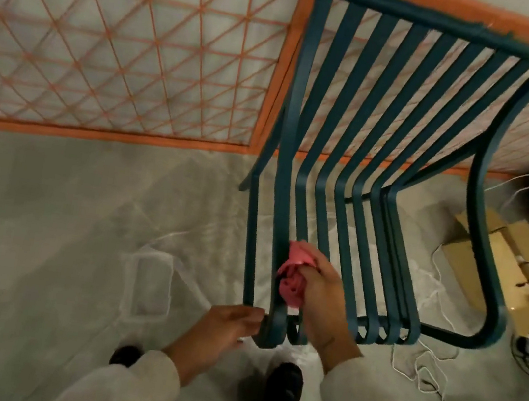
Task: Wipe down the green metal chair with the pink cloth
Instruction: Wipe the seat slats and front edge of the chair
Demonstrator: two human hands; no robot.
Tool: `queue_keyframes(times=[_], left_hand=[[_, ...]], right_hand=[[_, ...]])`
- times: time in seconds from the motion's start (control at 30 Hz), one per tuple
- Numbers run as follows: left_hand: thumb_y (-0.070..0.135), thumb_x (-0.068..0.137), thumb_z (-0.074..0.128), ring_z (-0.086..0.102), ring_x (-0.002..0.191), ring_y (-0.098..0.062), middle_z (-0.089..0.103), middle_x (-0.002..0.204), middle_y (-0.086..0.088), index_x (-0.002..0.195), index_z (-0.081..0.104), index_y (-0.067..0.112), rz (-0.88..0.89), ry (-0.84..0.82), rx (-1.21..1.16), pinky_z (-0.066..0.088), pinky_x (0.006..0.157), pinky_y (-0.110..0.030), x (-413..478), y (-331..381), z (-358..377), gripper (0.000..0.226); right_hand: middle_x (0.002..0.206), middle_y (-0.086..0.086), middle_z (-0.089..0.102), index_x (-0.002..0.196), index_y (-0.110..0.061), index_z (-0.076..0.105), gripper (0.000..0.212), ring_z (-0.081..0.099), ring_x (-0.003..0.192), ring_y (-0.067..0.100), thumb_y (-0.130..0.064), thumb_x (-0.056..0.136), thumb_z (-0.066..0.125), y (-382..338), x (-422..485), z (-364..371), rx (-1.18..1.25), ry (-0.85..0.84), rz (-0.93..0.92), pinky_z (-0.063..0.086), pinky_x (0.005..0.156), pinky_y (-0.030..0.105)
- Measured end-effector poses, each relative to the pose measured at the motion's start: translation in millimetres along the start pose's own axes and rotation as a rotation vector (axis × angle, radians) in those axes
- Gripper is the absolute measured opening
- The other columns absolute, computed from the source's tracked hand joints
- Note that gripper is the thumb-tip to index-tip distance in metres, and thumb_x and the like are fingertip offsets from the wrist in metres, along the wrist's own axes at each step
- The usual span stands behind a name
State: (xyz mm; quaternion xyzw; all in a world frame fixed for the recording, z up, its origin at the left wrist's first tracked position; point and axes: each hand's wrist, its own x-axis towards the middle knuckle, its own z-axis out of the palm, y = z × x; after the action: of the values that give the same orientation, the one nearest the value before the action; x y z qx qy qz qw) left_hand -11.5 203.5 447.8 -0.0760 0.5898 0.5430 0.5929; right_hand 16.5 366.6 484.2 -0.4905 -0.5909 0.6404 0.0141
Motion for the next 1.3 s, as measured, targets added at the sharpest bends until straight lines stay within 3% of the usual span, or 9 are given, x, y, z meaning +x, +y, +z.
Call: queue_keyframes(times=[0.13,0.27,0.43,0.57,0.8,0.93,1.03,1.13,1.3], left_hand=[[0.023,0.091,0.063,0.065,0.107,-0.012,0.07,0.115,0.004,0.106,0.07,0.031,0.116,0.052,0.09,0.049,0.095,-0.029,-9,42,-43,0.018],[0.022,0.087,0.068,0.067,0.104,-0.013,0.073,0.109,0.003,0.109,0.07,0.027,0.165,0.074,0.077,0.051,0.092,-0.032,-23,80,-69,0.023],[0.037,0.089,0.063,0.069,0.101,-0.014,0.075,0.105,0.001,0.108,0.071,0.021,0.065,0.003,0.108,0.05,0.095,-0.038,-32,96,-74,0.026],[0.035,0.09,0.064,0.071,0.1,-0.021,0.075,0.105,-0.001,0.11,0.069,0.02,0.013,0.023,0.039,0.053,0.096,-0.044,-30,89,-85,0.026],[0.017,0.087,0.066,0.072,0.079,-0.024,0.074,0.091,-0.015,0.098,0.065,0.003,0.022,0.137,-0.079,0.055,0.066,-0.027,-23,77,-88,0.018],[0.007,0.084,0.066,0.068,0.078,-0.024,0.072,0.089,-0.016,0.094,0.064,0.007,0.069,0.155,-0.115,0.054,0.067,-0.032,-12,82,-85,0.01],[0.008,0.083,0.068,0.067,0.081,-0.026,0.072,0.092,-0.015,0.097,0.065,0.008,0.099,0.206,-0.003,0.051,0.072,-0.036,3,86,-92,0.015],[0.008,0.082,0.071,0.066,0.078,-0.023,0.071,0.09,-0.011,0.095,0.066,0.014,0.169,0.25,0.149,0.051,0.068,-0.033,27,90,-104,0.016],[0.019,0.081,0.074,0.063,0.077,0.001,0.067,0.085,0.014,0.086,0.059,0.037,0.349,0.133,0.659,0.044,0.067,-0.01,72,87,-137,0.024]], right_hand=[[0.115,0.002,0.07,0.115,-0.025,0.069,0.03,0.066,0.108,0.025,-0.009,0.098,0.052,-38,3,28,0.146,0.064,-0.09,0.053,0.096,0.042],[0.113,0.012,0.072,0.117,-0.019,0.069,0.026,0.067,0.105,0.029,-0.011,0.097,0.054,-40,-23,48,0.297,0.011,0.032,0.053,0.094,0.045],[0.113,0.016,0.072,0.119,-0.018,0.068,0.026,0.066,0.108,0.038,-0.022,0.097,0.055,-18,-48,69,0.409,-0.107,0.19,0.05,0.093,0.064],[0.116,0.015,0.071,0.122,-0.012,0.064,0.027,0.068,0.107,0.034,-0.019,0.099,0.051,1,-46,83,0.482,-0.105,0.231,0.055,0.089,0.047],[0.107,0.01,0.075,0.115,-0.011,0.068,0.025,0.071,0.101,0.031,-0.008,0.099,0.05,12,-37,88,0.28,-0.193,0.153,0.053,0.096,0.052],[0.103,0.004,0.076,0.109,-0.016,0.073,0.026,0.071,0.099,0.024,-0.008,0.099,0.05,11,-22,80,0.165,-0.223,0.109,0.056,0.092,0.043],[0.106,0.002,0.075,0.11,-0.019,0.072,0.022,0.071,0.098,0.02,-0.016,0.099,0.053,15,-12,84,0.162,-0.253,0.137,0.057,0.082,0.032],[0.116,-0.003,0.069,0.127,-0.032,0.056,0.031,0.068,0.103,0.013,-0.025,0.096,0.06,30,-3,98,0.118,-0.195,0.147,0.055,0.09,0.033],[0.123,-0.012,0.066,0.13,-0.038,0.057,0.039,0.066,0.108,0.008,-0.02,0.095,0.062,57,12,145,0.217,-0.084,0.124,0.056,0.093,0.033]])
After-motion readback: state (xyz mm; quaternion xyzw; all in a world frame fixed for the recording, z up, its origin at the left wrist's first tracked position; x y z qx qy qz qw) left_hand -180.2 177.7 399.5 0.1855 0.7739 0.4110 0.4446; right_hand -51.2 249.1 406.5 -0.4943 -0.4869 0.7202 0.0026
